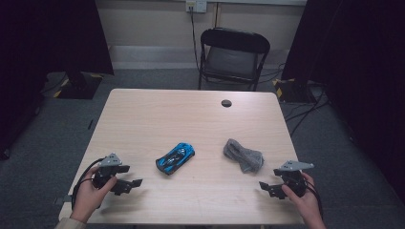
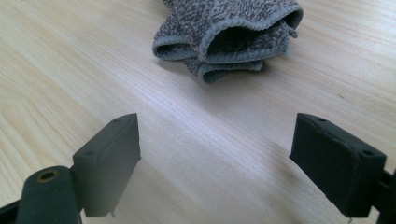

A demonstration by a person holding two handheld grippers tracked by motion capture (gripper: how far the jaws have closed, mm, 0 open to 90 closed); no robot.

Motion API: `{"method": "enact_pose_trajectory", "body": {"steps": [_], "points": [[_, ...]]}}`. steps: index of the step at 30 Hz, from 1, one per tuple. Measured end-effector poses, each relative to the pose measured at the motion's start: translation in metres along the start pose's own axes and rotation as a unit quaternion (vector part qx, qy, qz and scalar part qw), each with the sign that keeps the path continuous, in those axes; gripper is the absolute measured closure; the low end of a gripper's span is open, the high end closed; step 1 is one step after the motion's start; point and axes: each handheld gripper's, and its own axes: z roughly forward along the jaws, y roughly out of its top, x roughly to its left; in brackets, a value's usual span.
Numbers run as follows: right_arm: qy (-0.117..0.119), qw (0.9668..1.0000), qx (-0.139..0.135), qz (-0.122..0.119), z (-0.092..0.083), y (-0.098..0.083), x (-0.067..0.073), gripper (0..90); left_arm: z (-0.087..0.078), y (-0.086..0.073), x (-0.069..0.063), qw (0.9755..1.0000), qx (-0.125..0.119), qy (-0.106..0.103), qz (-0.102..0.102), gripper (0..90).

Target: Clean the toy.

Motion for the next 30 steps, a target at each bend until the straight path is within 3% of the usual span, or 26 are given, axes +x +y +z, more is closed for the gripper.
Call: {"method": "enact_pose_trajectory", "body": {"steps": [14, 16, 19, 22, 30], "points": [[-0.007, 1.0000, 0.001, 0.003, -0.002, -0.007, -0.004, 15.1, -0.005, -0.011, 0.004, 1.0000, -0.002, -0.003, 0.007, 16.2], [-0.006, 1.0000, 0.002, 0.001, -0.002, -0.008, -0.004, 15.1, -0.006, -0.013, 0.004, 0.9999, 0.002, -0.015, 0.002, 16.2], [-0.006, 1.0000, 0.002, -0.003, -0.003, -0.010, -0.005, 15.1, -0.007, -0.016, 0.006, 0.9998, 0.005, -0.015, 0.015, 16.3], [-0.008, 1.0000, 0.003, -0.002, -0.002, -0.012, -0.006, 15.1, -0.007, -0.019, 0.007, 0.9998, 0.002, -0.016, 0.015, 16.2], [-0.015, 0.9998, 0.003, -0.009, 0.001, -0.016, -0.007, 15.1, -0.007, -0.024, 0.009, 0.9990, 0.007, 0.000, 0.044, 16.2]]}}
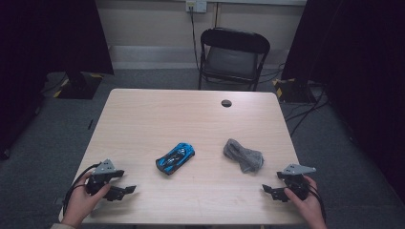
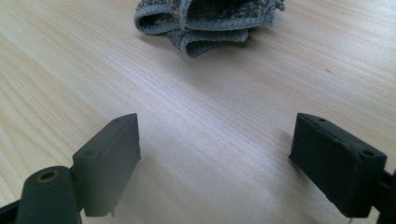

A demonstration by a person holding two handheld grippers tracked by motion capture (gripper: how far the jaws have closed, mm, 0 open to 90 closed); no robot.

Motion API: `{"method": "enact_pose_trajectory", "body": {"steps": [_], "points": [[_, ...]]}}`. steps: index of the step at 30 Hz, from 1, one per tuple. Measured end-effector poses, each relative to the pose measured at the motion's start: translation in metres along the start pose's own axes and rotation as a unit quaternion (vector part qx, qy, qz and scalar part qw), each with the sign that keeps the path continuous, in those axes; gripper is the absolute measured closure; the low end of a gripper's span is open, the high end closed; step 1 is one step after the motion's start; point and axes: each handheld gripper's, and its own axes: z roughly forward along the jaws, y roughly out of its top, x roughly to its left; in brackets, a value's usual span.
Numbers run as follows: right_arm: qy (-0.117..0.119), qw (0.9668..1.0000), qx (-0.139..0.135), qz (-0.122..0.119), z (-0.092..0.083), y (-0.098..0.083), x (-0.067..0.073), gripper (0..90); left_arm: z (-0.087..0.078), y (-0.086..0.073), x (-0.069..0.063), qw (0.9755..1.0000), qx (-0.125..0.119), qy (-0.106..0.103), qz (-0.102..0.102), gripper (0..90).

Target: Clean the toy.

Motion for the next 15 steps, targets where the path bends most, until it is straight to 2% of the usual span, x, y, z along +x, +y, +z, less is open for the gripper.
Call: {"method": "enact_pose_trajectory", "body": {"steps": [5, 6, 11, 15], "points": [[-0.005, 1.0000, -0.003, -0.005, 0.0002, -0.0014, -0.0004, 15.1, 0.0011, -0.0019, -0.0001, 0.9999, 0.002, 0.005, 0.012, 16.1], [-0.016, 0.9998, -0.006, -0.013, 0.0008, -0.0029, -0.0003, 14.8, 0.0017, -0.0037, 0.0006, 0.9998, 0.003, 0.008, 0.018, 16.1], [-0.021, 0.9996, -0.016, -0.013, 0.0015, -0.0051, -0.0001, 14.1, 0.0017, -0.0064, 0.0011, 0.9996, -0.002, 0.012, 0.026, 15.7], [-0.023, 0.9994, -0.021, -0.012, 0.0021, -0.0061, -0.0005, 13.9, 0.0025, -0.0079, 0.0004, 0.9982, 0.003, 0.021, 0.056, 15.3]]}}
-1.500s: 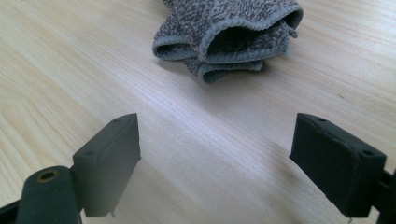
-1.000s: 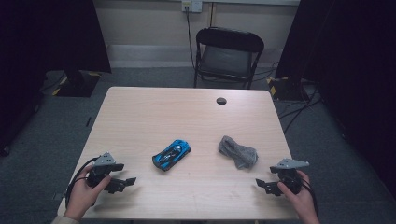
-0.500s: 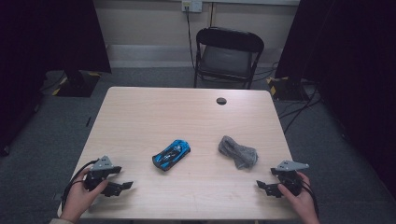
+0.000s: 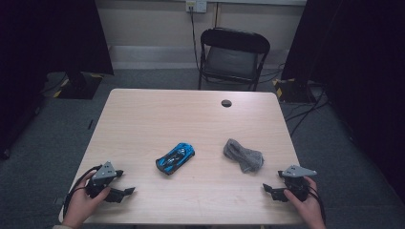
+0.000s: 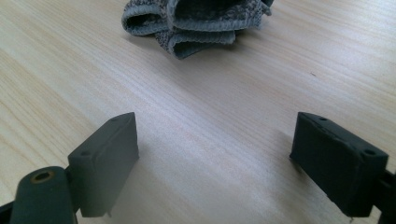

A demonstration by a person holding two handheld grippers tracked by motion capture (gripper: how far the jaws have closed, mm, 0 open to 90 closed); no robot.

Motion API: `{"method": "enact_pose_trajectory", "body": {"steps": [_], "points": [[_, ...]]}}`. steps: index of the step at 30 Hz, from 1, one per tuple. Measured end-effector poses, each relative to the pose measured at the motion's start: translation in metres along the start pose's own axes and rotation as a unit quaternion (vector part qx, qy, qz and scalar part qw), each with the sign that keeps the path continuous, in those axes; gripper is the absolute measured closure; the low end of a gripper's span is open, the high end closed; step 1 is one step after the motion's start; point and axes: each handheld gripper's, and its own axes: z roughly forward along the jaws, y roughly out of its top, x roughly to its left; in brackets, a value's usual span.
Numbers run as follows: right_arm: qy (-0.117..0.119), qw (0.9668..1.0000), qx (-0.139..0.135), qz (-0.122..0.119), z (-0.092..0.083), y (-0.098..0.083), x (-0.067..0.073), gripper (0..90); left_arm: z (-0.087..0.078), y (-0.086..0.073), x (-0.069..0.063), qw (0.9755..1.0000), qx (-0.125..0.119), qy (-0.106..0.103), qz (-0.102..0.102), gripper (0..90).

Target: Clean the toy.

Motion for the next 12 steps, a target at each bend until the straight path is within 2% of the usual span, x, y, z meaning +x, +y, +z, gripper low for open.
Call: {"method": "enact_pose_trajectory", "body": {"steps": [5, 12], "points": [[0.000, 1.0000, 0.000, 0.000, 0.0001, 0.0000, 0.0000, 13.6, 0.0005, -0.0028, -0.0005, 0.9999, -0.011, 0.002, 0.001, 14.0], [0.002, 1.0000, 0.001, -0.001, 0.0006, 0.0003, -0.0006, 13.3, 0.0005, -0.0030, -0.0007, 0.9999, -0.012, 0.002, 0.001, 13.7]]}}
